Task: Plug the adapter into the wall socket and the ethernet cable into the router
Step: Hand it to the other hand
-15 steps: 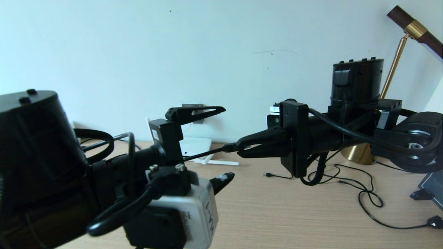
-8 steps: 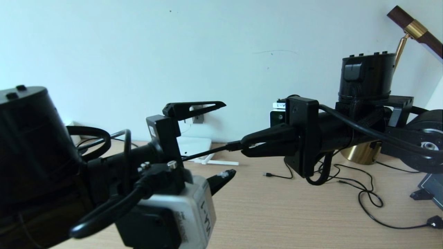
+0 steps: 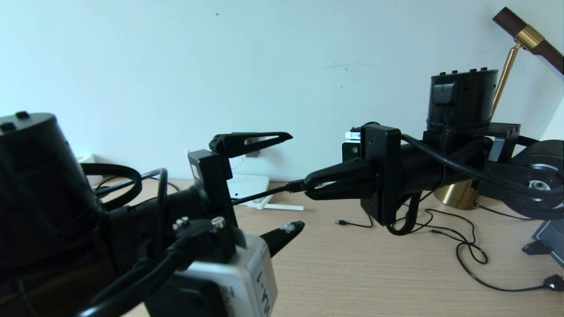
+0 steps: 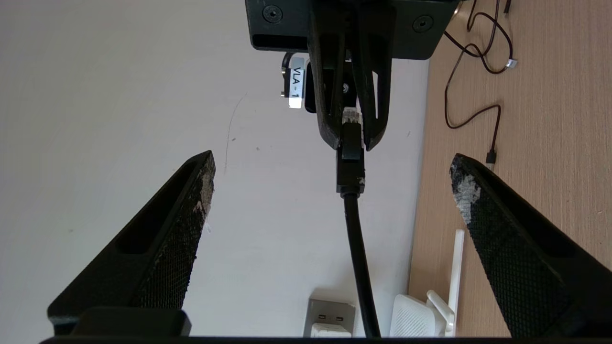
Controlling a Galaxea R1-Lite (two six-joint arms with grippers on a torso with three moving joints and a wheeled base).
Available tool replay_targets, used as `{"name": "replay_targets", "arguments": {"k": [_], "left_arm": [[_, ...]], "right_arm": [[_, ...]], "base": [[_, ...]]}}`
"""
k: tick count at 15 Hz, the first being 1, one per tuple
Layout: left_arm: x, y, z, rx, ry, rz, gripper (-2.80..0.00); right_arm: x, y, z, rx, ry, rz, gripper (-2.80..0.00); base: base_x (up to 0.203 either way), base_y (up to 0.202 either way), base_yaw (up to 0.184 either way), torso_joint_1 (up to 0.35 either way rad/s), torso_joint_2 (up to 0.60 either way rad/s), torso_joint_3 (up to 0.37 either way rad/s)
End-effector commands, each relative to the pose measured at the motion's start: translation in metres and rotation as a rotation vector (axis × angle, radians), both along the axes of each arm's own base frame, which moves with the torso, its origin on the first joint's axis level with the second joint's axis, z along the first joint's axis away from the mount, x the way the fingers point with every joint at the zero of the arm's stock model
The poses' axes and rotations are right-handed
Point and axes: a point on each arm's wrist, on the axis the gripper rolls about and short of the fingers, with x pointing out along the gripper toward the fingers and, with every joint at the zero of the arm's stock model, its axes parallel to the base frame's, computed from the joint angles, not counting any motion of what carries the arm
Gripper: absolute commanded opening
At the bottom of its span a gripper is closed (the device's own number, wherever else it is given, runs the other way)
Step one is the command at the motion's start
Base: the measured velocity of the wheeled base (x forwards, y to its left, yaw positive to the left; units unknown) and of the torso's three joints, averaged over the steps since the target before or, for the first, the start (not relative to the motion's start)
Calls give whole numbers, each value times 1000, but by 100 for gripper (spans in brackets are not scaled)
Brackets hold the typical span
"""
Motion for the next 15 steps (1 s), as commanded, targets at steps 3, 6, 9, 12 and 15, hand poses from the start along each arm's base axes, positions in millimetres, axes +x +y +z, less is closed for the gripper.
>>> {"name": "replay_targets", "arguments": {"k": [3,6,9,12,15], "left_arm": [[0,0,0,3,-7,-1,0],[-1,0,0,0,-5,-3,-280],[-3,-1,-2,5,0,-13,-280],[-3,-3,-4,11,4,-18,-280],[-2,-3,-5,14,7,-18,-280]], "right_arm": [[1,1,-1,-2,11,7,-280],[1,1,-2,-3,11,7,-280],[1,1,-1,-2,10,7,-280],[1,1,-1,-2,9,5,-280],[1,1,-1,-2,9,5,-280]], "base": [[0,0,0,0,0,0],[0,0,0,0,0,0],[0,0,0,0,0,0],[0,0,0,0,0,0],[0,0,0,0,0,0]]}}
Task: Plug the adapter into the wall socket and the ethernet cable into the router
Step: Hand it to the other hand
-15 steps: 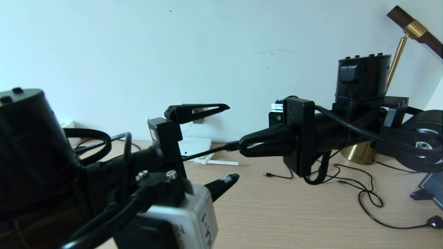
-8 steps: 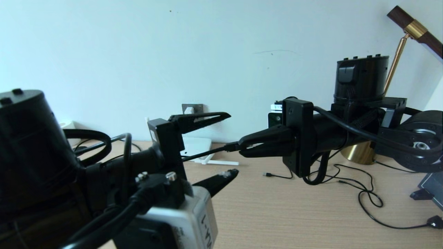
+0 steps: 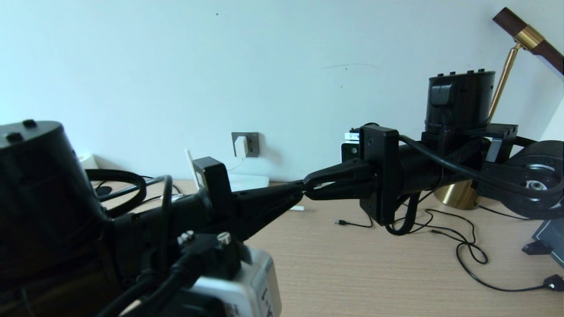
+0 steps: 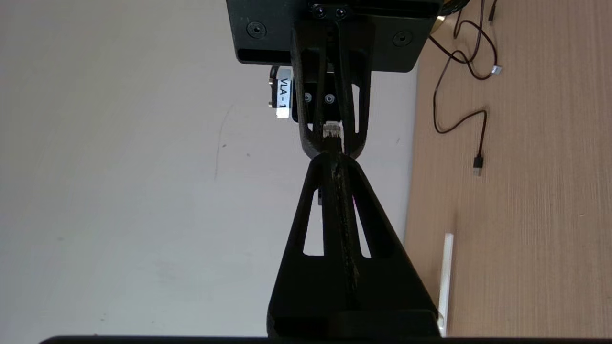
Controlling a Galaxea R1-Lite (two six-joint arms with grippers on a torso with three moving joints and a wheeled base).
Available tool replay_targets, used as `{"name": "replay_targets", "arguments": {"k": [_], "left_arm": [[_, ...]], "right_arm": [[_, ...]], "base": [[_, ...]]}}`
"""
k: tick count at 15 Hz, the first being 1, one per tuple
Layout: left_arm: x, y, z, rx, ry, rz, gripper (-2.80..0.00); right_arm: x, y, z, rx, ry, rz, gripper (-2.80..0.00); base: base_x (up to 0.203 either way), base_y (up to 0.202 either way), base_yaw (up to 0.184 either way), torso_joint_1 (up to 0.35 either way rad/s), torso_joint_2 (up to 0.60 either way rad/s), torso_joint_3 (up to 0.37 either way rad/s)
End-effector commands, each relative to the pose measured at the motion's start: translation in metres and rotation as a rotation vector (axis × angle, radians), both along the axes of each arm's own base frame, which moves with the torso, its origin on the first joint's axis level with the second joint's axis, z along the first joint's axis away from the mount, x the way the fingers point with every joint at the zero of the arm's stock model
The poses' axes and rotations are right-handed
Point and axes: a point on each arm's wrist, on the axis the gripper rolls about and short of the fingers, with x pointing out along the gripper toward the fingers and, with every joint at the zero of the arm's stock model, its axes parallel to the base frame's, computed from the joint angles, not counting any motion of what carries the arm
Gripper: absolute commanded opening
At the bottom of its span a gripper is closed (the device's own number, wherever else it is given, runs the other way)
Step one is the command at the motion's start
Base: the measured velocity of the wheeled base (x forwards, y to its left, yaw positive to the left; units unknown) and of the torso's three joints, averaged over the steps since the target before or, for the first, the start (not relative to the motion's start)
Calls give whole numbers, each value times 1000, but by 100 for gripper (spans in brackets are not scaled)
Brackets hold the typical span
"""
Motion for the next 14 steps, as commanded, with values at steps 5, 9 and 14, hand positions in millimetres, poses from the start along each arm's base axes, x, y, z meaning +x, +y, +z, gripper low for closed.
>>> {"name": "replay_targets", "arguments": {"k": [5,9,14], "left_arm": [[1,-1,-1,6,-5,0,-280],[1,-1,0,5,-7,0,-280],[0,0,0,2,-8,0,0]], "right_arm": [[0,0,0,0,8,7,-280],[0,0,-1,-1,10,7,-280],[0,0,0,0,8,6,-280]], "base": [[0,0,0,0,0,0],[0,0,0,0,0,0],[0,0,0,0,0,0]]}}
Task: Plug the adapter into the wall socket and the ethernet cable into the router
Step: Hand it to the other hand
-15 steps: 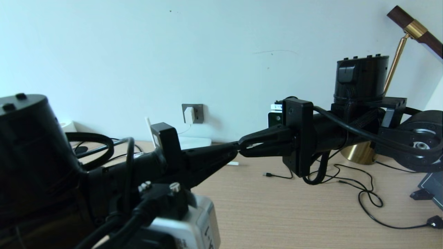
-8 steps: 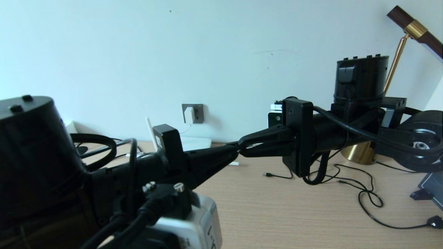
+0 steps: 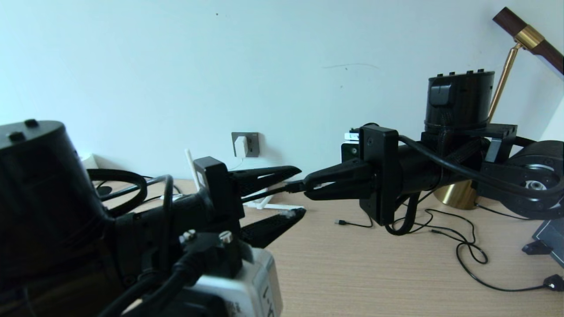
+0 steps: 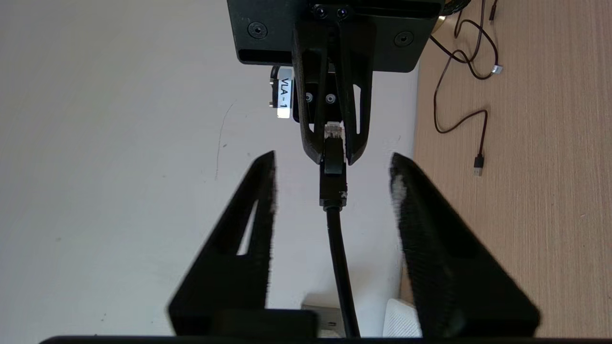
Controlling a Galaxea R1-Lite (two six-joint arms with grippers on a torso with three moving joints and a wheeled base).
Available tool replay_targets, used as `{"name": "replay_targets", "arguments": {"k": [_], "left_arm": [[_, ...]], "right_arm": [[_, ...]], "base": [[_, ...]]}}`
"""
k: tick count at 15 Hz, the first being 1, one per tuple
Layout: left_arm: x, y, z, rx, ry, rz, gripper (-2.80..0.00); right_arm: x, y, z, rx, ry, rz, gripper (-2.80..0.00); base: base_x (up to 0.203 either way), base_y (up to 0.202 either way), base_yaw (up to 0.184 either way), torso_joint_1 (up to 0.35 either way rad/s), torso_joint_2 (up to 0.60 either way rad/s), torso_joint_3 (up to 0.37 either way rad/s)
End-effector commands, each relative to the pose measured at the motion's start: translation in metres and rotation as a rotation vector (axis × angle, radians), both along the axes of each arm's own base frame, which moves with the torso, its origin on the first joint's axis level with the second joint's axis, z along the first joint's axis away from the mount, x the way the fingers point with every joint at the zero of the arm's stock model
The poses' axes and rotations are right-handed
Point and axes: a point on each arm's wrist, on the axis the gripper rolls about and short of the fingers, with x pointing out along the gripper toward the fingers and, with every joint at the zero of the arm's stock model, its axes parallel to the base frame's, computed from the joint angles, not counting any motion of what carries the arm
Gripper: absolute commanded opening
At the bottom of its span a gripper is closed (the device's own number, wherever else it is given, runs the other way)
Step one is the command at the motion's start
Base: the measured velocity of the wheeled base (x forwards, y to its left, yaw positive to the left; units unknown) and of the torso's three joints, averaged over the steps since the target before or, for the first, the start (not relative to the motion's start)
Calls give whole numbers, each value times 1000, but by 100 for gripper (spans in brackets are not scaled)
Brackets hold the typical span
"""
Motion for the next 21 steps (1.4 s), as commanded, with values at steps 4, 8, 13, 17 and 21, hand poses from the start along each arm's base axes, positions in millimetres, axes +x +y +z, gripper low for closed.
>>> {"name": "replay_targets", "arguments": {"k": [4,8,13,17,21], "left_arm": [[0,-1,0,4,-6,0,0],[1,-1,-1,5,-5,0,0],[2,-1,-1,5,-2,7,0],[2,-1,-2,3,3,7,-280],[2,-1,-2,4,4,6,-280]], "right_arm": [[0,0,0,1,8,8,-280],[-1,0,0,0,7,7,-280],[-1,0,0,-1,10,7,-280],[-1,0,-1,-2,11,7,-280],[-1,0,0,-1,10,8,-280]], "base": [[0,0,0,0,0,0],[0,0,0,0,0,0],[0,0,0,0,0,0],[0,0,0,0,0,0],[0,0,0,0,0,0]]}}
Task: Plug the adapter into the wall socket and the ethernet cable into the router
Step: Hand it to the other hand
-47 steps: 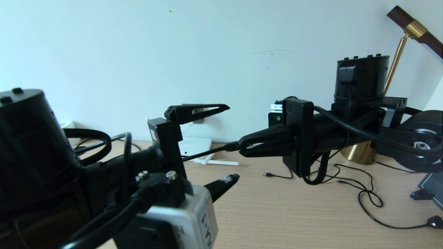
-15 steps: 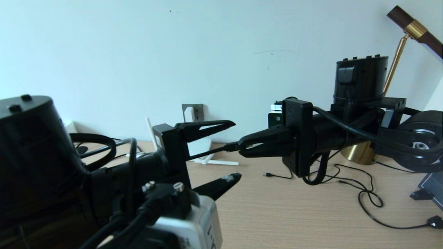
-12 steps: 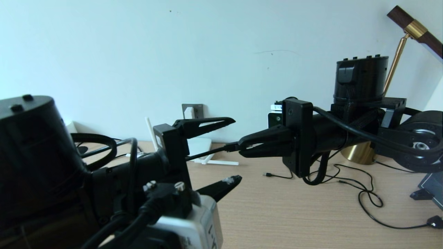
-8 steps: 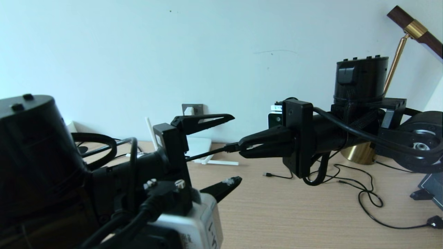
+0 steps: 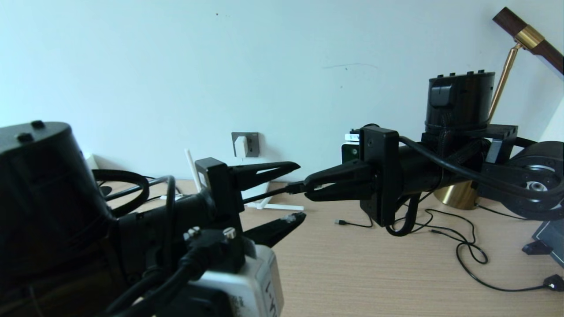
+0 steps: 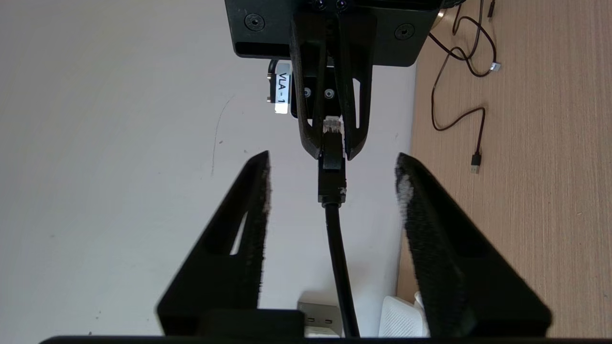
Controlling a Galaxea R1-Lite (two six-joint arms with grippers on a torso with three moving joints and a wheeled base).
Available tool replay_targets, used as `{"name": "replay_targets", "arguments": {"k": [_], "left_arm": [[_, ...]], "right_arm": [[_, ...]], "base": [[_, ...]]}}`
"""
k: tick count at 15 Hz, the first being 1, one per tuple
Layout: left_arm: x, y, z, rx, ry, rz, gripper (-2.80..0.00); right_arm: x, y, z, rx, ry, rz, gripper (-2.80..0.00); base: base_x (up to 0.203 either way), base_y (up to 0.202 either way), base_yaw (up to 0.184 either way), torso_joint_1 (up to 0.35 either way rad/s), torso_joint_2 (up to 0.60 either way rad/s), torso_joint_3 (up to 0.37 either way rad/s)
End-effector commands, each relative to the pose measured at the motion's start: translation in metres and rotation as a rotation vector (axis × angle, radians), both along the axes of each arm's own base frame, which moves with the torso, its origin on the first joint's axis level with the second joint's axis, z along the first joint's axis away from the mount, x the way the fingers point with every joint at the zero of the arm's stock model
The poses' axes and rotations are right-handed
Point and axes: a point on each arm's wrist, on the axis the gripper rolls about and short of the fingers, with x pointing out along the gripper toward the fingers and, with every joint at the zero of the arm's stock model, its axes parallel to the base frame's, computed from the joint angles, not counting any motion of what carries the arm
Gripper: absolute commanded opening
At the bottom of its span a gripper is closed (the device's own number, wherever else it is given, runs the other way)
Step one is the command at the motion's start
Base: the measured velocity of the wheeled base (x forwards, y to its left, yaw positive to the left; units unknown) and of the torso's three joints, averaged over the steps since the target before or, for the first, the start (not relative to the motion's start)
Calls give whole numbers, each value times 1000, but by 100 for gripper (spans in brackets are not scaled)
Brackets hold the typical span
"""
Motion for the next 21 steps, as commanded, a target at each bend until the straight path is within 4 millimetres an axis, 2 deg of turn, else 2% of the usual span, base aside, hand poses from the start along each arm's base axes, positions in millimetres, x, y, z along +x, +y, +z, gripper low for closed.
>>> {"name": "replay_targets", "arguments": {"k": [1,14,15,21], "left_arm": [[1,-1,-1,6,-4,-2,-280],[1,-2,-1,6,-4,-2,-280],[1,-2,0,3,-4,-1,0],[2,-2,0,3,-4,1,0]], "right_arm": [[0,0,0,0,7,7,-280],[0,1,-1,-1,10,7,-280],[0,1,0,0,8,7,-280],[0,0,-1,-1,10,7,-280]], "base": [[0,0,0,0,0,0],[0,0,0,0,0,0],[0,0,0,0,0,0],[0,0,0,0,0,0]]}}
